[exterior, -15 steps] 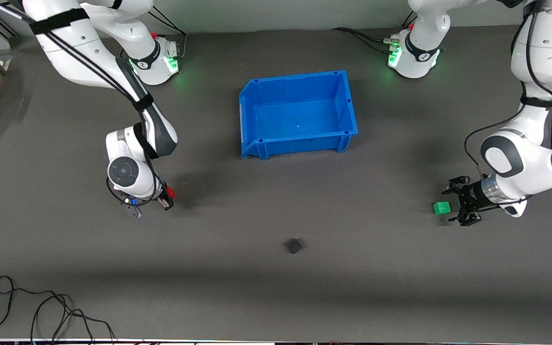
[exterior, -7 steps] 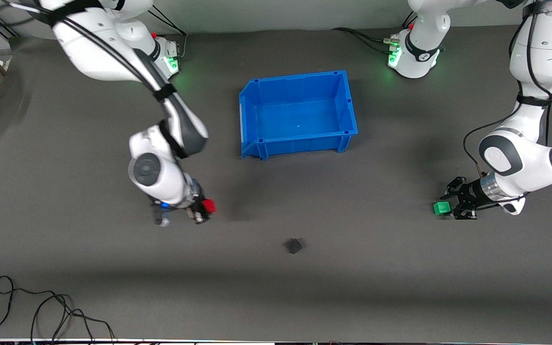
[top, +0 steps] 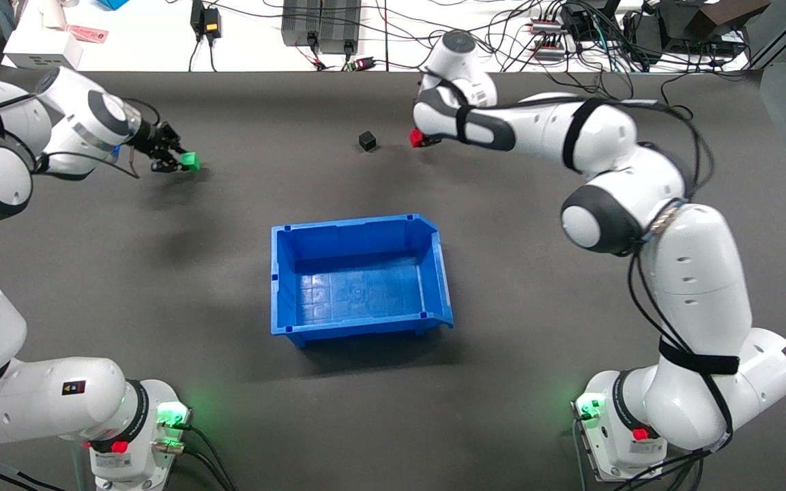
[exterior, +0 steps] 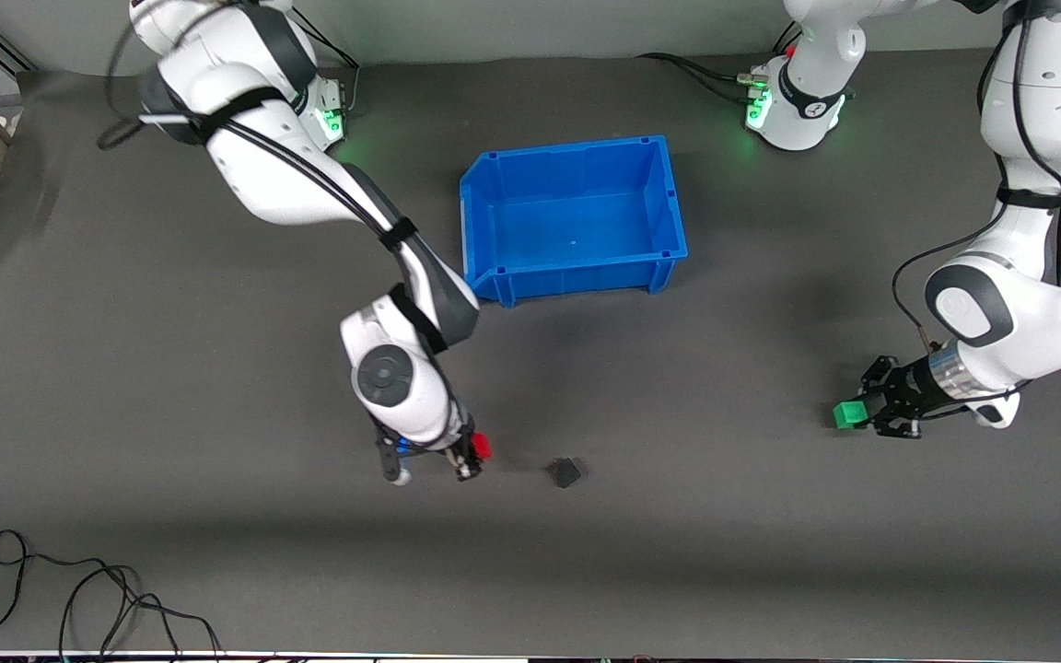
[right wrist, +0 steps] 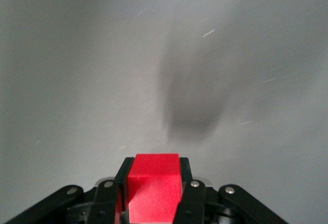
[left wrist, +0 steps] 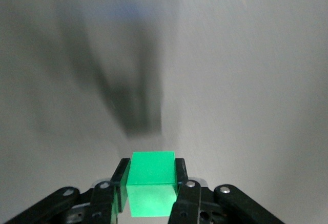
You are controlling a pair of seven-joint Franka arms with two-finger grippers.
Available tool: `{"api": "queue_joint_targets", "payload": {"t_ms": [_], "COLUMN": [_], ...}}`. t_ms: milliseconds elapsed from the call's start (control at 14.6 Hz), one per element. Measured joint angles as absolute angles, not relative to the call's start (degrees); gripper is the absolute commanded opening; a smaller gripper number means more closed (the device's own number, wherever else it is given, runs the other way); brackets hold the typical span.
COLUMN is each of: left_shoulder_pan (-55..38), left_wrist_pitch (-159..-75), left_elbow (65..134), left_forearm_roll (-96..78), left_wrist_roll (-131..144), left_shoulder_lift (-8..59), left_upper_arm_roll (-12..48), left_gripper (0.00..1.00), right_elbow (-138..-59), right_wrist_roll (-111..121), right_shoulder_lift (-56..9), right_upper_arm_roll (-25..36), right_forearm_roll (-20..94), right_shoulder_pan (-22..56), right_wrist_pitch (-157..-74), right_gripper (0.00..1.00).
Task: Attach green and red cubes to black cube
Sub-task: 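Carry the red cube and green cube toward the black cube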
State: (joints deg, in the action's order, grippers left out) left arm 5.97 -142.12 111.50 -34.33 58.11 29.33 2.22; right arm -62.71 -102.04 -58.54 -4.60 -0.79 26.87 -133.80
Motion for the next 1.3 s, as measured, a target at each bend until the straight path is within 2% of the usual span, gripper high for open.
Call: {"api": "queue_joint_targets", "payload": {"t_ms": [137,478,820,1298], "left_shoulder_pan": [3.48,-1.26,-9.34,-10.39], "left_wrist_pitch": [-139.19,-137.88,-143.85,-144.26], "left_elbow": [109.2,105.53,100.76,96.91], "left_forearm_roll": [-35.3,-39.19,-39.31,-39.31], "left_wrist_roll": [59.77,66.91,77.47,83.2], "left_shoulder_lift": [29.33,30.78,35.05,37.74], "left_upper_arm_roll": [2.57,6.27,6.6,6.41], "left_gripper": [0.23,0.2,0.19,0.19], "right_elbow": [-60.23,-56.14,-53.97,-53.69], "right_wrist_roll": [-102.04,-105.12,-107.24,-108.81], "right_shoulder_lift": [-62.19,-67.97,-69.56,-70.41], "right_upper_arm_roll": [-4.59,-4.14,-4.25,-4.48], "right_forearm_roll": [-0.84,-0.84,-0.84,-0.84], "right_shoulder_pan": [27.83,29.36,30.32,30.6], "right_wrist_pitch": [-141.86,-149.24,-150.8,-153.92], "right_gripper": [0.19,0.16,0.16,0.16]}}
